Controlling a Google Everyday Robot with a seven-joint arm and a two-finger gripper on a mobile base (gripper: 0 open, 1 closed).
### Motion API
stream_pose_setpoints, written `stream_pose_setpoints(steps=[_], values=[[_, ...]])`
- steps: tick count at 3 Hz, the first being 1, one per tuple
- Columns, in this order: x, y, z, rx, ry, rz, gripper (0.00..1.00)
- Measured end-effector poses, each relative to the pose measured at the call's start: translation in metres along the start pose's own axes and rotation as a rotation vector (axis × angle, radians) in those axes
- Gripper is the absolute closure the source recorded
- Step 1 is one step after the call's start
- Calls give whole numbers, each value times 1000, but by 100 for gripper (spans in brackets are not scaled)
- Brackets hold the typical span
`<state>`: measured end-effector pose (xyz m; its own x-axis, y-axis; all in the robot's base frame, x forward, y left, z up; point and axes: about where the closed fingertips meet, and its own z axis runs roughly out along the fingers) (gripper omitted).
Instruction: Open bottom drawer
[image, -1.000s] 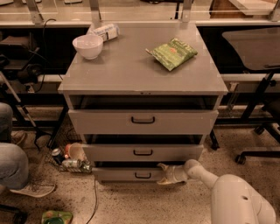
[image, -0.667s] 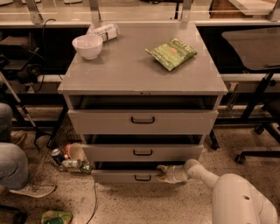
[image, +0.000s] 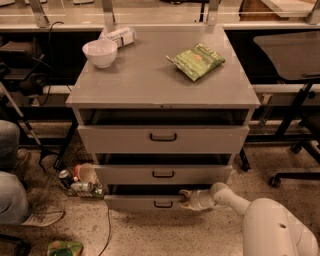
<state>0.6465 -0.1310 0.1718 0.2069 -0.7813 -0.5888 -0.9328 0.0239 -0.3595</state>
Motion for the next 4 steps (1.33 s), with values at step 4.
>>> stream_pose_setpoints(steps=[4], values=[[-6, 50, -40, -80, -7, 87, 100]])
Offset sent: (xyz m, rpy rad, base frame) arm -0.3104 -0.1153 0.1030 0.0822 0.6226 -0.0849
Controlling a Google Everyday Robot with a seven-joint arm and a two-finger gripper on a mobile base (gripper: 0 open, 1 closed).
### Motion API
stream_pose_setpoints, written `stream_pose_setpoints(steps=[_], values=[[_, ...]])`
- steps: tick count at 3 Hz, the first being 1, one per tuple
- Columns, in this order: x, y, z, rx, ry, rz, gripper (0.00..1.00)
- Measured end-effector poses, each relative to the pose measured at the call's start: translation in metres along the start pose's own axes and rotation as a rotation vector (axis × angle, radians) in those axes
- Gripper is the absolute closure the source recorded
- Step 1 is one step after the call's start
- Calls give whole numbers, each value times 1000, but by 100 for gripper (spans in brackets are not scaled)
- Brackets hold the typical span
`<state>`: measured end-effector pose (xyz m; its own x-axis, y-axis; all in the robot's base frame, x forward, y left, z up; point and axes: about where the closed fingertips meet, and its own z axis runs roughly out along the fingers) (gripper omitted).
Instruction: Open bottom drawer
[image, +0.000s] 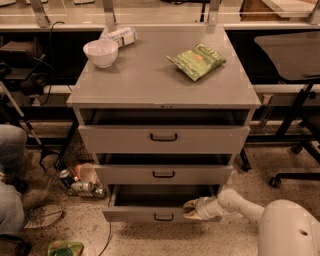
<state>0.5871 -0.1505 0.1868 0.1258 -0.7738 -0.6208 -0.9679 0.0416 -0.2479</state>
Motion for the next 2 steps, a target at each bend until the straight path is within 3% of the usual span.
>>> stream_pose_setpoints(steps=[1, 2], values=[[-2, 29, -6, -1, -7, 47, 100], [-4, 44, -10, -1, -11, 71, 100]])
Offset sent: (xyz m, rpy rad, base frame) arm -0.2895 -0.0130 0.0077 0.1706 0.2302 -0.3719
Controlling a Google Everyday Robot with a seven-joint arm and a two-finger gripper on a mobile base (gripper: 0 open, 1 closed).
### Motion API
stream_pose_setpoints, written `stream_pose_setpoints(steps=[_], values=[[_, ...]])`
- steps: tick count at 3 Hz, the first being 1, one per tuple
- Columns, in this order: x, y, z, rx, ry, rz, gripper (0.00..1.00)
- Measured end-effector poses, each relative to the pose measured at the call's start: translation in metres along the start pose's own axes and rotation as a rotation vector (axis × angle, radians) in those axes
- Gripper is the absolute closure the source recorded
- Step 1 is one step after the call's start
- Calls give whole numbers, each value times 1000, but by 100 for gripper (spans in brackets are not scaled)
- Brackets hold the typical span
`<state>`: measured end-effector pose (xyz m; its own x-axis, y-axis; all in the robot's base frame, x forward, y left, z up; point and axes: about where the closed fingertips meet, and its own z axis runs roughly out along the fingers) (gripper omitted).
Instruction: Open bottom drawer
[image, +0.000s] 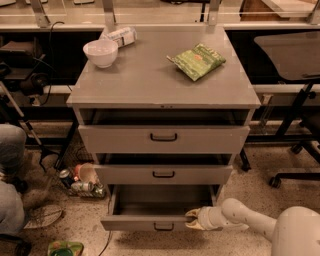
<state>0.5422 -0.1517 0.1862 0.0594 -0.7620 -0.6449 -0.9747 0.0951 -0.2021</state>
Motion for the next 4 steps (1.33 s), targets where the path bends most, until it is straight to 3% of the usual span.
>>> stream_pose_setpoints(steps=[3, 4], values=[[2, 9, -1, 7, -1, 10, 100], [5, 44, -4, 25, -11, 53, 100]])
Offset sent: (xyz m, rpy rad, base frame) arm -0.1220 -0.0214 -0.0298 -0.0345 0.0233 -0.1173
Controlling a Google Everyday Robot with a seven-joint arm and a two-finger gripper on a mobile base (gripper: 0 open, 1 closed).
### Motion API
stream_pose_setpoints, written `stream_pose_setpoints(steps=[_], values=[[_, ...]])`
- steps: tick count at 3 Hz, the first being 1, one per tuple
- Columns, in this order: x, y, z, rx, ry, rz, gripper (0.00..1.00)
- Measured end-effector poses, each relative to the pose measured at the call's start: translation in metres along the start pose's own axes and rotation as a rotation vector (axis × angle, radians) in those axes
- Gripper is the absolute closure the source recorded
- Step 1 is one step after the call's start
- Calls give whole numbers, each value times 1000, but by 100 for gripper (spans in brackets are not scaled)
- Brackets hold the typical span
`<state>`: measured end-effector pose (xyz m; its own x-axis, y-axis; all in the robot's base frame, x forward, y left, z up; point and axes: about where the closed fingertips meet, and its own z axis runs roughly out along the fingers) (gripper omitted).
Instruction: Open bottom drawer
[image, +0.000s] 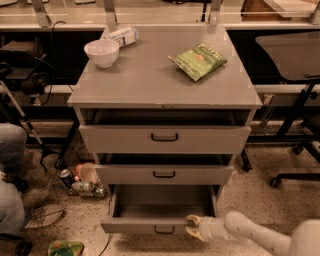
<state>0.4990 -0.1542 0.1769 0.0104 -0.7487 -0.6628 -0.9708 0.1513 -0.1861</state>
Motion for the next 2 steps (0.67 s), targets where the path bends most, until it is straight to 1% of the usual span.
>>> stream_pose_setpoints(steps=[1, 2], values=[[-1, 6, -2, 5, -3, 11, 100], [-4, 6, -5, 5, -3, 11, 100]])
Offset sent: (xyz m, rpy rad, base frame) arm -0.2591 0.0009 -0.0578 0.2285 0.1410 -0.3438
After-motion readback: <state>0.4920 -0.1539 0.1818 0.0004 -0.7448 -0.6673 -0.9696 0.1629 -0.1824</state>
